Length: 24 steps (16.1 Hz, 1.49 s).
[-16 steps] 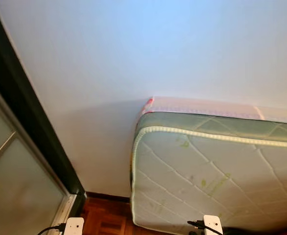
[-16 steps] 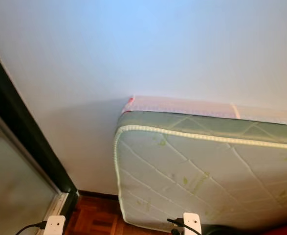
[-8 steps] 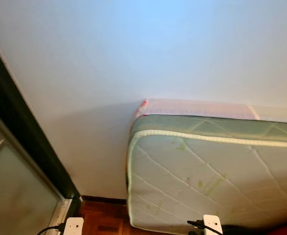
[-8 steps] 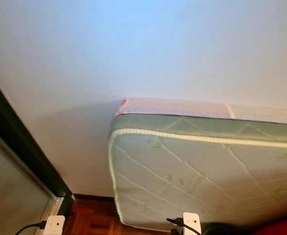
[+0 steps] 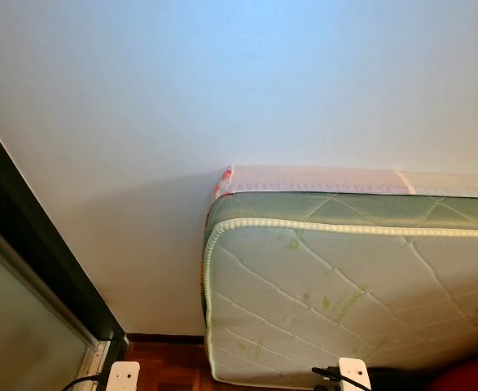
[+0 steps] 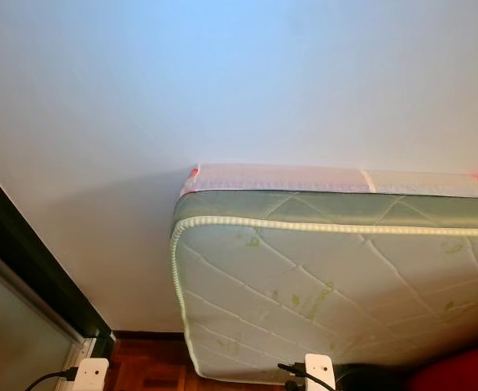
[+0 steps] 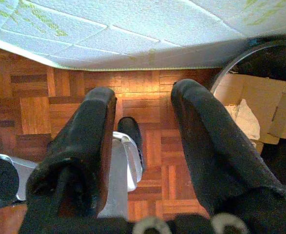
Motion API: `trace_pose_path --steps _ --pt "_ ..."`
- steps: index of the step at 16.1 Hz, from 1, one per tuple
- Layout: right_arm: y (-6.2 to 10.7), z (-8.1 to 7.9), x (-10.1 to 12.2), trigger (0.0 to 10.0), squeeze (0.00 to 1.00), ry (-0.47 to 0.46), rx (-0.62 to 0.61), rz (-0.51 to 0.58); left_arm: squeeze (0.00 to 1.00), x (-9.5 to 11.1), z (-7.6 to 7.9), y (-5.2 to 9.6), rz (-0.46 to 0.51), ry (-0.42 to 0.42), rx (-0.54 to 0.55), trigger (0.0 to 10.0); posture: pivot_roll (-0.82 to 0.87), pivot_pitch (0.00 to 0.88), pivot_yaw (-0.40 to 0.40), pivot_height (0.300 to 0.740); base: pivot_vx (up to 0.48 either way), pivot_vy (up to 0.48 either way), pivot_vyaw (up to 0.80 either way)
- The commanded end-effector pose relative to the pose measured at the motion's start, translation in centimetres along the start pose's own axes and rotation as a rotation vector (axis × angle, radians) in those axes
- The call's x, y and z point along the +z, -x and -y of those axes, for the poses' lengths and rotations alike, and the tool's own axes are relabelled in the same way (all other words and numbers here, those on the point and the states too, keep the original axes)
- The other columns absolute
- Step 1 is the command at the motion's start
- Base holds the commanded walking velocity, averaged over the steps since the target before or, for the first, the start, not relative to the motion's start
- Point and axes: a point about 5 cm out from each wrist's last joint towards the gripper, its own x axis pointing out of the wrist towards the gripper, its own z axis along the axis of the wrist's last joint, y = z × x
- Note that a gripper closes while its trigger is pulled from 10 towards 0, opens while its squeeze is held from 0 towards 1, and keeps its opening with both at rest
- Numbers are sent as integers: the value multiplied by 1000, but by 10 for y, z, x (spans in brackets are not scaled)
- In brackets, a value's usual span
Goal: Clean up the room
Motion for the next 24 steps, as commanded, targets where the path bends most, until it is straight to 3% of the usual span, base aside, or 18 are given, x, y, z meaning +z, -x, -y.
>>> trace_pose_path --steps 1,3,6,8,10,16,22,24 --pt "9 35 -17 10000 0 -29 -134 -119 0 16 29 -4 19 3 -77 10000 87 0 -75 740 0 0 -781" --pt "4 18 -11 10000 0 -83 -117 -87 0 14 22 -4 1 -12 -71 10000 74 0 -22 740 0 -321 -781" --pt "0 8 -4 10000 0 -59 -90 -70 0 28 15 -7 39 21 -39 10000 84 0 -17 740 0 0 -781" --pt "0 9 -2 10000 0 -43 -89 -70 0 34 15 -8 52 15 -53 10000 95 0 -27 740 0 0 -781" --pt "-1 10 0 10000 0 -39 -90 -70 0 31 20 -8 48 -28 -85 10000 95 0 -28 740 0 0 -781" --pt "-2 10 7 10000 0 -33 -91 -62 0 25 20 -6 30 -51 -102 10000 88 0 -26 740 0 0 -781" --pt "-3 7 9 10000 0 -33 -88 -62 0 21 17 -6 1 -35 -81 10000 96 0 -15 740 0 0 -781" --pt "-3 7 9 10000 0 -31 -84 -61 0 20 18 -6 -3 6 -66 10000 89 0 -8 740 0 0 -781"
